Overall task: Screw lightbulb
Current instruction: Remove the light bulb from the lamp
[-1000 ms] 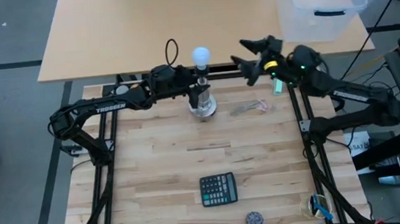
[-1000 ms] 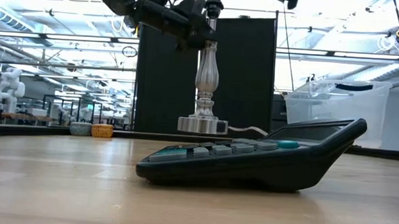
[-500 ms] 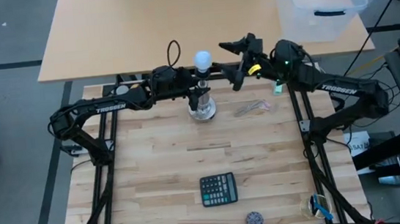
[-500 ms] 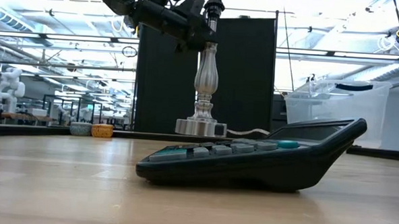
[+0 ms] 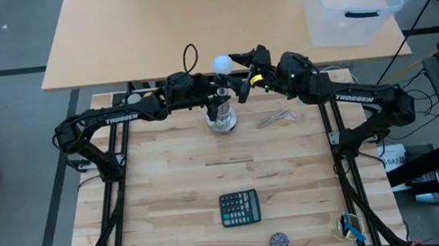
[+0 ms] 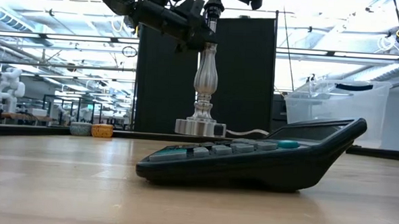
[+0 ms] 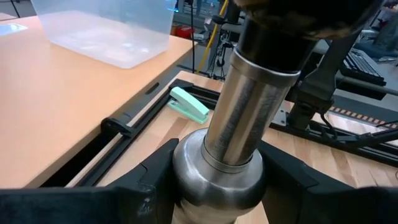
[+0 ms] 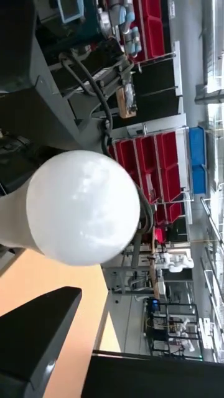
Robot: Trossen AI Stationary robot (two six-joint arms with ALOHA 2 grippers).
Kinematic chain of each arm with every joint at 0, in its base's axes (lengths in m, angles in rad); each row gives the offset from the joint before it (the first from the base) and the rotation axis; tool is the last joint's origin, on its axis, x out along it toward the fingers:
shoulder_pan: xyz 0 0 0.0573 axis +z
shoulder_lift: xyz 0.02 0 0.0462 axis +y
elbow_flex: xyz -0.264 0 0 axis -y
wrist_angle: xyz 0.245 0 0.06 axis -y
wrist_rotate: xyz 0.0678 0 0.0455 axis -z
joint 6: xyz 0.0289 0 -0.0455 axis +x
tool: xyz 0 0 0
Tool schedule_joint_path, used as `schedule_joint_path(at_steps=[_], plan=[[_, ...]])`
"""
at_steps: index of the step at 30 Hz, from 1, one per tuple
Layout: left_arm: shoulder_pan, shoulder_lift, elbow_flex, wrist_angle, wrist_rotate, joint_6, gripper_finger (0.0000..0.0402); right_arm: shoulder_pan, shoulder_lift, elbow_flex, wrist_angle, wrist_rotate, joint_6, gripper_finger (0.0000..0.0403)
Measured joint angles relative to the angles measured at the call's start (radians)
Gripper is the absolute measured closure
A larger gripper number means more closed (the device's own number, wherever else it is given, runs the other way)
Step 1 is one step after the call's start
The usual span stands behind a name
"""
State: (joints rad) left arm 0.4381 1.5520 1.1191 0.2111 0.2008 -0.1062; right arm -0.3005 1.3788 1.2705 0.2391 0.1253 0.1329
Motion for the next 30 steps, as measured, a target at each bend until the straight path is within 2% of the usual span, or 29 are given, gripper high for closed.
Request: schedule_joint_path(at_steps=[10, 20, 24, 30], plan=[[0.0, 0.0, 0.0, 0.0, -0.001, 0.0, 0.0228, 0.009, 0.021, 0.0, 0.088, -0.001, -0.014, 0.004], [0.0, 0.0, 0.0, -0.006, 0.001, 0.002, 0.0228, 0.008, 0.026, 0.0, 0.05, -0.017, -0.018, 0.0154], [0.0, 0.0, 0.0, -0.016, 0.021, 0.005, 0.0228, 0.008, 0.026, 0.0, 0.047, -0.03, -0.035, 0.0159], [-0.001, 0.0, 0.0, -0.023, 0.089, 0.012, 0.0228, 0.007, 0.026, 0.0, 0.034, -0.143, -0.068, 0.016]])
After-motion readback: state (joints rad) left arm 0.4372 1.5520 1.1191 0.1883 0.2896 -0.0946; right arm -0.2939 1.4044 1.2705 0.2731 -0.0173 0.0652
